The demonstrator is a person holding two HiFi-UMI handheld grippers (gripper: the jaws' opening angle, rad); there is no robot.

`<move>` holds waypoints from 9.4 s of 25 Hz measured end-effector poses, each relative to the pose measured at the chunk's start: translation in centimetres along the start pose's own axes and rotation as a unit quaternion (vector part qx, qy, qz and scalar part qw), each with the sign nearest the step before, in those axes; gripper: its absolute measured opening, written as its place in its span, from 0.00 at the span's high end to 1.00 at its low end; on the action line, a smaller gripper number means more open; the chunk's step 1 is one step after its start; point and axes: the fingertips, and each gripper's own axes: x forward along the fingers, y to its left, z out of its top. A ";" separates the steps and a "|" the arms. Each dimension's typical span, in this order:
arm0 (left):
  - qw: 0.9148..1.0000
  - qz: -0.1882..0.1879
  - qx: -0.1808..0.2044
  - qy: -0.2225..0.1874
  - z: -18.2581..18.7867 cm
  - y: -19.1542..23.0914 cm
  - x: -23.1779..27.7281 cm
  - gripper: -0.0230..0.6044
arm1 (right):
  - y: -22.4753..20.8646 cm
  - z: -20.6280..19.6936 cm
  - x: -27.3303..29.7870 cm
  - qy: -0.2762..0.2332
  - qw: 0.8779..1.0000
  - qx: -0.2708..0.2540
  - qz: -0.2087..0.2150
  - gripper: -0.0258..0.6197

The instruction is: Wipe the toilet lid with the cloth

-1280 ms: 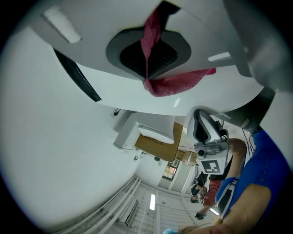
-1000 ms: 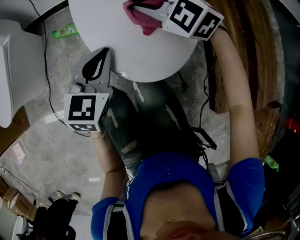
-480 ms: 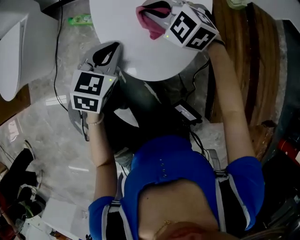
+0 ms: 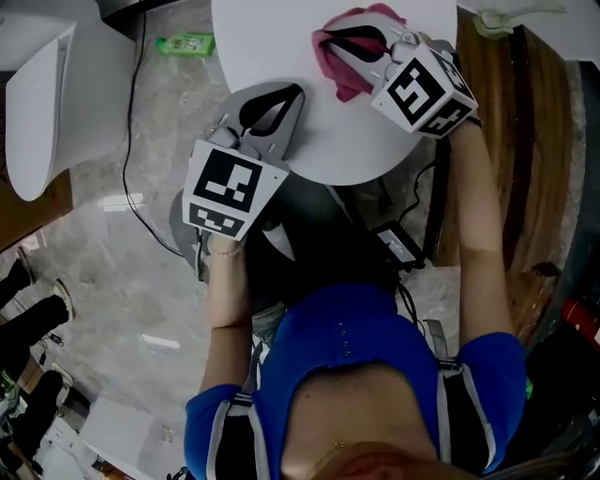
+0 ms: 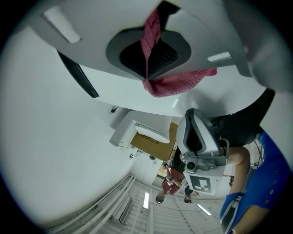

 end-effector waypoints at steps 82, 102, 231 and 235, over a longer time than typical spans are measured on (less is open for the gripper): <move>0.998 0.033 -0.010 -0.046 -1.5 1.7 -2.8 0.96 | 3.0 -3.7 -5.0 0.031 0.996 0.065 -0.055 0.95; 0.999 0.029 -0.010 -0.041 -1.3 1.6 -2.5 0.96 | 3.3 -1.4 -3.2 0.025 0.998 0.042 -0.032 0.95; 0.982 0.173 -0.046 -0.054 -2.8 6.5 -8.1 0.96 | 10.6 9.7 4.9 -0.023 0.991 -0.105 0.081 0.95; 0.981 0.174 -0.049 -0.064 -2.4 6.5 -8.3 0.96 | 11.0 10.2 5.1 -0.022 0.990 -0.110 0.081 0.95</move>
